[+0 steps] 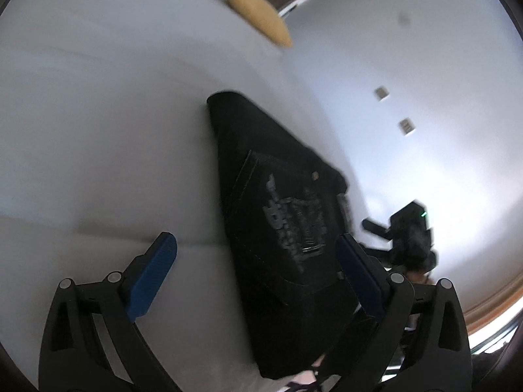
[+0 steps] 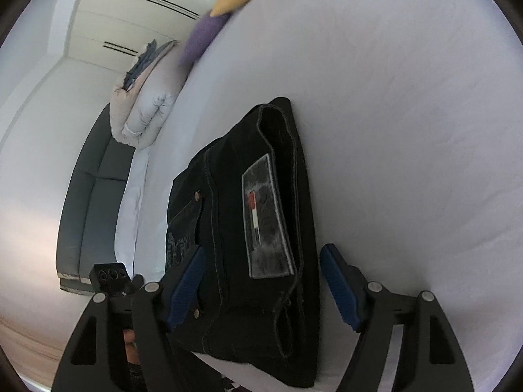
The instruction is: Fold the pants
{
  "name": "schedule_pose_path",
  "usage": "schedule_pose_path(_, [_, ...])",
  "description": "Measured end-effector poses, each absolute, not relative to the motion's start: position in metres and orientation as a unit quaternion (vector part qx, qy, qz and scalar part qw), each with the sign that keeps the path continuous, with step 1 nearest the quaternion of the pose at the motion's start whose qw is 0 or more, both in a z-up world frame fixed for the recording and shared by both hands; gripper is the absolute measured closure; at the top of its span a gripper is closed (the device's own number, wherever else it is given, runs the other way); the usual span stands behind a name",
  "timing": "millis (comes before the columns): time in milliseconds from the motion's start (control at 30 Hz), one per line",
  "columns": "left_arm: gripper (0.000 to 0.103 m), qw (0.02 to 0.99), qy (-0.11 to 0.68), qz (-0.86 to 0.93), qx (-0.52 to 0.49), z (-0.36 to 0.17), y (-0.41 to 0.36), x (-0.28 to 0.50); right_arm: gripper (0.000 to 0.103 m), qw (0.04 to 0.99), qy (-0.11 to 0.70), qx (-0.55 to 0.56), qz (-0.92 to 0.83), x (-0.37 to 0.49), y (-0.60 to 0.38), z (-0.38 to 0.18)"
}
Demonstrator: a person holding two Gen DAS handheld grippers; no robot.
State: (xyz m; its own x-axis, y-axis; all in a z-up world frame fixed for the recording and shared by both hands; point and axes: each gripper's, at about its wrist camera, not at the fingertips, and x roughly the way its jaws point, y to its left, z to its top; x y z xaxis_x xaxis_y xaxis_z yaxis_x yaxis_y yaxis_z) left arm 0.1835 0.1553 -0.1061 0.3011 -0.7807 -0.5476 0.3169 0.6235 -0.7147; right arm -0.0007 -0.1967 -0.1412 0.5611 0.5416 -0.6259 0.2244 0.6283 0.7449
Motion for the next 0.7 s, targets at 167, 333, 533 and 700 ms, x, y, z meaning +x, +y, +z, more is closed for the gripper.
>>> schedule_pose_path(167, [0.006,0.762,0.504,-0.352,-0.202,-0.101,0.109,0.199,0.031,0.771,0.469,0.416,0.109,0.014,-0.194,-0.146])
schedule_pose_path(333, [0.052,0.772,0.528,-0.326,-0.139,-0.099,0.080,0.200,0.067,0.766,0.483,0.411,0.110,0.029,-0.191,-0.154])
schedule_pose_path(533, [0.068,0.800,0.515,-0.297,-0.074,-0.083,0.061,0.188,0.081,0.794,0.469,0.373,0.108,0.028,-0.181,-0.147])
schedule_pose_path(700, [0.076,0.820,0.492,-0.290,-0.036,-0.060,0.055,0.179,0.084,0.823,0.456,0.322,0.103,0.027,-0.171,-0.121])
